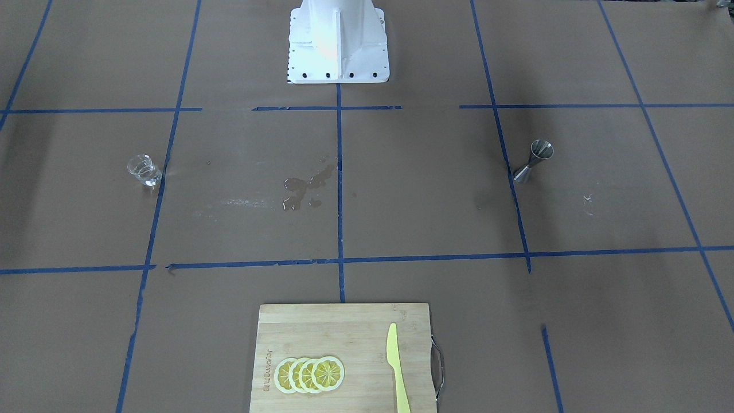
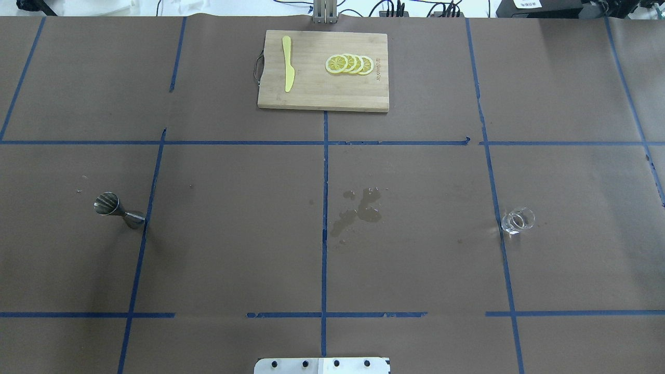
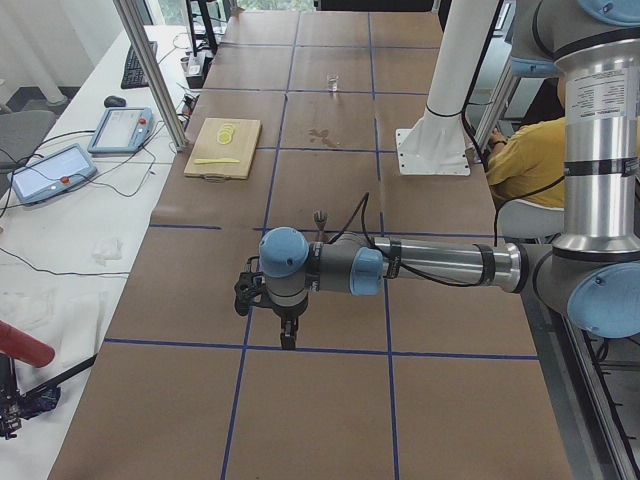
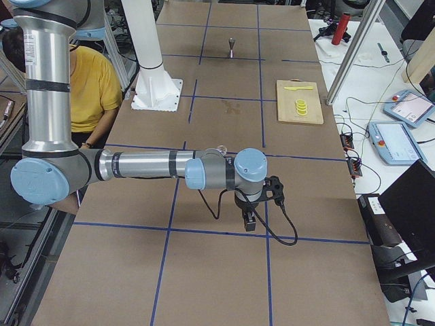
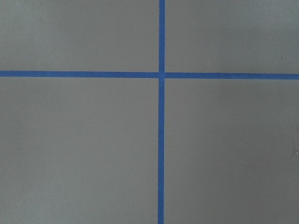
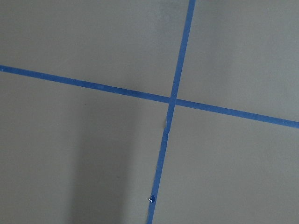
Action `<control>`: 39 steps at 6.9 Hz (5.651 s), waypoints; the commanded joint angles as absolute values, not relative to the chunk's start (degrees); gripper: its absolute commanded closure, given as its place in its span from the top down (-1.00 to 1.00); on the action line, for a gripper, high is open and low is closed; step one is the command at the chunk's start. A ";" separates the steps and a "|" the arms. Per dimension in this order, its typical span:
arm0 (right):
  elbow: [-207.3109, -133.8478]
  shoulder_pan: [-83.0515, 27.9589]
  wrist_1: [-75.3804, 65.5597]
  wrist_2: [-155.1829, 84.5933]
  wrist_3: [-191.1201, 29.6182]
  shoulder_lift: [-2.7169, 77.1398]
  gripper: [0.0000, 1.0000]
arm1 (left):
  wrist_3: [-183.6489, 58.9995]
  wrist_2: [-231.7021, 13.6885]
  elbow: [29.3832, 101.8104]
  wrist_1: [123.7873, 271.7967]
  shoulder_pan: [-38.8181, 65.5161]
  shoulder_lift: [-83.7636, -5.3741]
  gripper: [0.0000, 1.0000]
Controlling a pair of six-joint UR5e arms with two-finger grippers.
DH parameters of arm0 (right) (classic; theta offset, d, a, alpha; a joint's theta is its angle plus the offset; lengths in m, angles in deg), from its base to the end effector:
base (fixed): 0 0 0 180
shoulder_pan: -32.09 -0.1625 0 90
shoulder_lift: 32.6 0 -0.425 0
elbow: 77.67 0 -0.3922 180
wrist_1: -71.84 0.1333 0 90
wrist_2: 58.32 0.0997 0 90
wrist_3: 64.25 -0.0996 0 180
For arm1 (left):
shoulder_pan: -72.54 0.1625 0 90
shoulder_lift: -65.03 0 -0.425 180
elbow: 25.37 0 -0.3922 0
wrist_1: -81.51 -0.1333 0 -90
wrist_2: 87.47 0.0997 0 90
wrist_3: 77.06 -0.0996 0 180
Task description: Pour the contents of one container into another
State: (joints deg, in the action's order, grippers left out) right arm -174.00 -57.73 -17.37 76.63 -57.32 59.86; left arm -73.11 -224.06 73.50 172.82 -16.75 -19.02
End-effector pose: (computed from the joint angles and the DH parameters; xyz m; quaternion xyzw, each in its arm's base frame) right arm 0.0614 -0.4784 0.6228 0.0600 -0.3791 -0.0728 0.9205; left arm -0.0553 -0.4528 0.6261 0.0178 0.3962 -0.0114 0.9179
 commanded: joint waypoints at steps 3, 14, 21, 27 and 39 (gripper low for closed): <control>-173.74 -57.65 -17.37 76.68 -57.39 59.95 1.00 | -73.19 -224.32 73.68 173.44 -15.70 -19.00 1.00; -173.47 -57.13 -14.82 78.53 -57.31 61.97 1.00 | -54.88 -231.44 75.00 206.13 -0.90 -20.48 1.00; -173.47 -56.24 -12.90 80.46 -57.39 61.97 1.00 | -13.52 -188.45 91.87 233.26 32.50 -2.69 1.00; -173.39 -56.24 -11.40 80.46 -57.39 62.41 1.00 | 6.43 -150.83 91.88 233.48 60.38 -0.54 0.97; -173.39 -56.24 -11.22 80.38 -57.31 62.41 1.00 | 1.69 -119.66 76.41 230.93 70.08 -12.49 0.81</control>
State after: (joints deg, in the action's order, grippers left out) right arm -173.38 -56.25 -11.22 80.44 -57.35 62.41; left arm 2.04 -121.22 77.05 230.93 70.12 -12.17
